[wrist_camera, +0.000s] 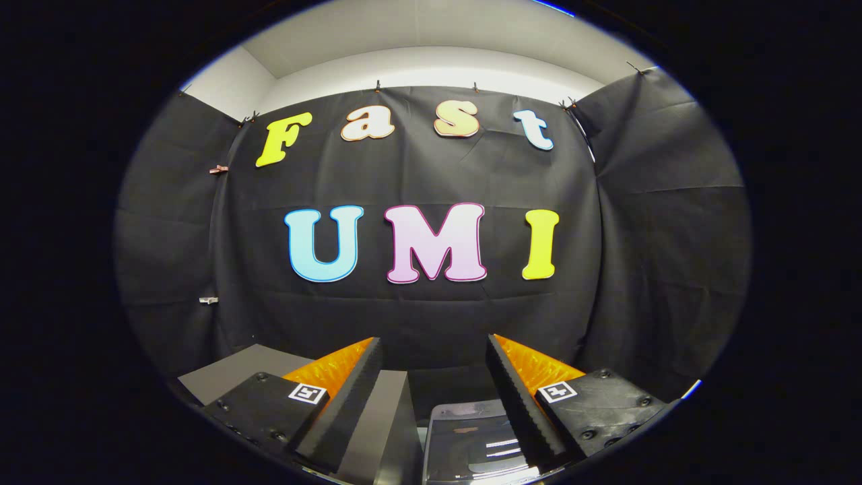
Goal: Put the clothes into the washing machine and then close the washing machine lid.
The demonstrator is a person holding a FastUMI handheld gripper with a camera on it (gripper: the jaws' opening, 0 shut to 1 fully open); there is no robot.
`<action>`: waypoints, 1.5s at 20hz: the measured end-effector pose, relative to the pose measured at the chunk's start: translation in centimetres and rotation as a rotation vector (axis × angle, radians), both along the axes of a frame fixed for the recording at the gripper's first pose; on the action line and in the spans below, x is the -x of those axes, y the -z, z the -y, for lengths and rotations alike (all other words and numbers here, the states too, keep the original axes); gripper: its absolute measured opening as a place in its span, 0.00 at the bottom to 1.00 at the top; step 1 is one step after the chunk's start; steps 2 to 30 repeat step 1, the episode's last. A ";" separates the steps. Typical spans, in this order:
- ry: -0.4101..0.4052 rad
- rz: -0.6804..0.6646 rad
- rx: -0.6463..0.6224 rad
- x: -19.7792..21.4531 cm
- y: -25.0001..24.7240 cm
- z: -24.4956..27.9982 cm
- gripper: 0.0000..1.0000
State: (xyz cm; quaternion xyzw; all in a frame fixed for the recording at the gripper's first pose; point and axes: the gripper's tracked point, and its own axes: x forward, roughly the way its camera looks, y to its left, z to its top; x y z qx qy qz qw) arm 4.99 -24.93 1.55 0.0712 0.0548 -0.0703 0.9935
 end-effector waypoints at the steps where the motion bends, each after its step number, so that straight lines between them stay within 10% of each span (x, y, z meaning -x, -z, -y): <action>1: 0.002 -0.002 0.001 0.2 0.0 0.2 0.98; 30: 0.002 -0.002 0.001 0.2 0.0 0.2 0.98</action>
